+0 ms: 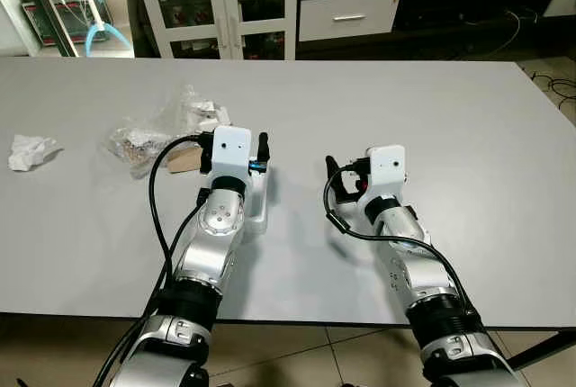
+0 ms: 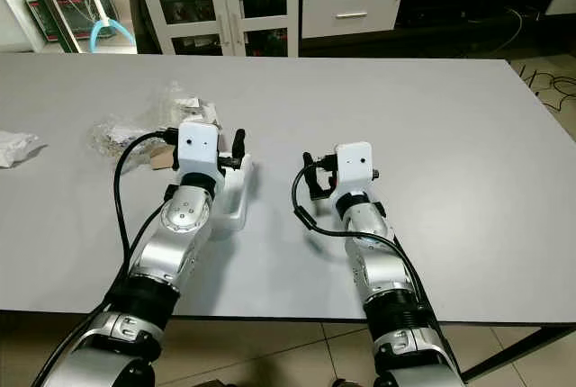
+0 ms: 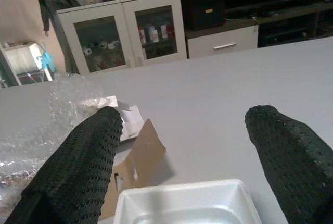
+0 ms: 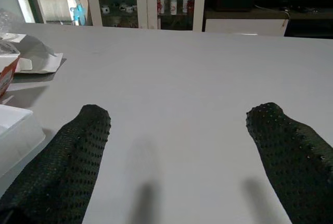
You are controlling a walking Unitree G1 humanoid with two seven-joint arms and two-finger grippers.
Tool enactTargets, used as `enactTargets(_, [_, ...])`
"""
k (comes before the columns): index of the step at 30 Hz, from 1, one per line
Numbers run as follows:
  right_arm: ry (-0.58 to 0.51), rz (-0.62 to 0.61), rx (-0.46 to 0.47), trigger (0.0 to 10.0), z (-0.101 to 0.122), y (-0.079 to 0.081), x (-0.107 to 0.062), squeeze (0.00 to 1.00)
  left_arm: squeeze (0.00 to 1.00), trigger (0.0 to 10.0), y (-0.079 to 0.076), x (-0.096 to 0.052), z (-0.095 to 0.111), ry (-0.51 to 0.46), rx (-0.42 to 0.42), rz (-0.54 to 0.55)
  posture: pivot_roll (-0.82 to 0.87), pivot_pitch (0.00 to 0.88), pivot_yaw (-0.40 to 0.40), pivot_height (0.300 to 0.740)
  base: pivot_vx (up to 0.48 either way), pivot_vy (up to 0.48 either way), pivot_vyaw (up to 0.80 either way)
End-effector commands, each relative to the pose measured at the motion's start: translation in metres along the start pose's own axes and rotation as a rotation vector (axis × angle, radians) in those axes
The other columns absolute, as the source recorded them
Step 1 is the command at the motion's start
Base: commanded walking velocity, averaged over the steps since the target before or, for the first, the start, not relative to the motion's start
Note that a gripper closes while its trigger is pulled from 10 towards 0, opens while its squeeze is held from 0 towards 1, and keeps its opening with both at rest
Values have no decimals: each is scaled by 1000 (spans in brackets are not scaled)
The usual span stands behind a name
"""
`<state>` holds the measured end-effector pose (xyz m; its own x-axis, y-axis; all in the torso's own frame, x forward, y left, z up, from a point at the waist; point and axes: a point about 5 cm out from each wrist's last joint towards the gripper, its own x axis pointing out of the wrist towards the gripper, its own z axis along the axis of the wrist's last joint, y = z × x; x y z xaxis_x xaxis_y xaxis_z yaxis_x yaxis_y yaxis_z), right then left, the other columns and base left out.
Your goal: Picking trash to rubbish bin
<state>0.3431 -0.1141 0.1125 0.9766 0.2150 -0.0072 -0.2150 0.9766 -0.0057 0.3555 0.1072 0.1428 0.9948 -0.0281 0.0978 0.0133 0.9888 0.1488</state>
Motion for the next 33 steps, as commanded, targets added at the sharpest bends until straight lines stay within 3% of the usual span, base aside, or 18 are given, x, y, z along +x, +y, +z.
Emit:
enactTargets(1, [-3, 0, 2, 10000, 3, 0, 2, 0, 0, 10000, 7, 7, 14, -28, 1, 43, -63, 76, 37, 740, 0, 0, 0])
enactTargets(11, [11, 6, -1, 10000, -2, 0, -1, 0, 0, 10000, 50, 14, 21, -11, 64, 201, -65, 66, 45, 740, 0, 0, 0])
enactTargets(16, [22, 33, -16, 10000, -4, -2, -4, 0, 0, 10000, 58, 15, 13, 55, 87, 141, -69, 51, 48, 740, 0, 0, 0])
enactTargets(21, [39, 102, -44, 10000, -7, -4, -9, 0, 0, 10000, 59, 14, 3, 115, 135, 12, -75, 35, 50, 740, 0, 0, 0])
enactTargets(25, [49, 122, -50, 10000, -10, -6, -13, 0, 0, 10000, 56, 8, -12, 176, 70, -65, -83, 26, 50, 740, 0, 0, 0])
enactTargets(33, [31, 259, -61, 10000, 0, -9, -20, 0, 0, 10000, 44, 1, -20, 194, 43, -131, -88, 23, 44, 740, 0, 0, 0])
